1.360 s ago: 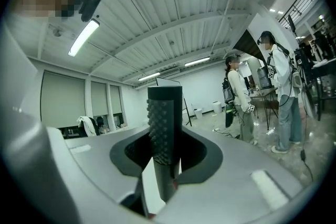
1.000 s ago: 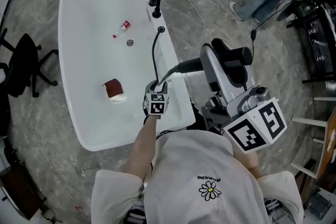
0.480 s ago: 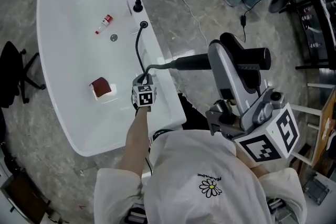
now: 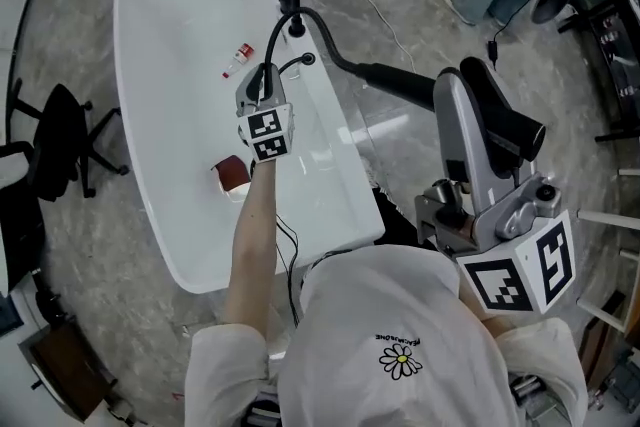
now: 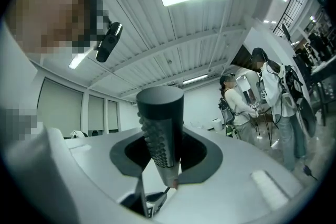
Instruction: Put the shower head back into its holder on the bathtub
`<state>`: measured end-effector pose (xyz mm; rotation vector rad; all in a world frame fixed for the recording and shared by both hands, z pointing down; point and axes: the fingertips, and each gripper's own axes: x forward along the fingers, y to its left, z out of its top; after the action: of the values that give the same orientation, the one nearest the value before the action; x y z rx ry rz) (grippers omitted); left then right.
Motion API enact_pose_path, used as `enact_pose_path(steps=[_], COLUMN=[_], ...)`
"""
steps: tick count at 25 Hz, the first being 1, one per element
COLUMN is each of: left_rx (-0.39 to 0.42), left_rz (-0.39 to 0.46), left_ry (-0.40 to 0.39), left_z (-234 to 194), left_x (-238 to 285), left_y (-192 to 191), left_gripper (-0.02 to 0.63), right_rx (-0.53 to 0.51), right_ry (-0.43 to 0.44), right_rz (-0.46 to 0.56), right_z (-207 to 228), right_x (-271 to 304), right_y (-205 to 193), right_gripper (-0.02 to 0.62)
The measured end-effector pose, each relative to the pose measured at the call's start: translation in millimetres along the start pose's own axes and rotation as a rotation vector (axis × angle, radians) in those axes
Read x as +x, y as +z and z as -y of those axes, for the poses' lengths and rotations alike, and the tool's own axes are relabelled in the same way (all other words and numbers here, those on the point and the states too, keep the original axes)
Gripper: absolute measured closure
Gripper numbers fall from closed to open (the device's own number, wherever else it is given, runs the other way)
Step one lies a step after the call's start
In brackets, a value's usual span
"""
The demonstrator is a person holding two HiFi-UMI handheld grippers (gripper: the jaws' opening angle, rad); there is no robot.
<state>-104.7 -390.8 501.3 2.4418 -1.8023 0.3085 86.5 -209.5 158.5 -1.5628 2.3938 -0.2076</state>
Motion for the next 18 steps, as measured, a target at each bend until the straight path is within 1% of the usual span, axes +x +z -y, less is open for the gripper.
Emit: enact_pose_path(steps=[1, 3, 5, 7, 9, 11, 13, 16, 18], left_rx=[0.045, 0.103, 0.13, 0.16, 0.191, 0.191, 0.182, 0.178, 0.184], left_rz=[0.057, 0.178, 0.297, 0.428, 0.541, 0.608, 0.642, 0.718, 0.779], left_ry=[-0.006, -0.021, -0.05, -0.076, -0.094, -0.117, -0.13, -0.158, -0.191], left_z=[-3, -5, 2, 12, 24, 37, 47, 62, 74], left_x=[1, 0, -4, -9, -12, -12, -9, -4, 1], left_y=[30, 88, 144, 197, 241, 272, 296, 330, 352], left_gripper=[0.551, 0.552, 0.552, 0.552, 0.552, 0.552, 0.552, 0.552, 0.552], right_rx=[0.0, -0.014, -0.021, -0.004, 0.009, 0.001, -0.015, -0.03, -0.036], right_ry=[-0.004, -0.008, -0.004, 0.002, 0.006, 0.007, 0.007, 0.006, 0.002], right_rz=[0.019, 0.045, 0.06, 0.071, 0.084, 0.098, 0.117, 0.147, 0.161], right_z=[-1, -3, -3, -1, 4, 8, 11, 18, 25], right_x=[-1, -4, -5, -6, -7, -7, -5, -3, -1], right_y=[2, 7, 10, 13, 17, 21, 28, 37, 41], right_gripper=[0.48, 0.48, 0.48, 0.48, 0.48, 0.48, 0.48, 0.48, 0.48])
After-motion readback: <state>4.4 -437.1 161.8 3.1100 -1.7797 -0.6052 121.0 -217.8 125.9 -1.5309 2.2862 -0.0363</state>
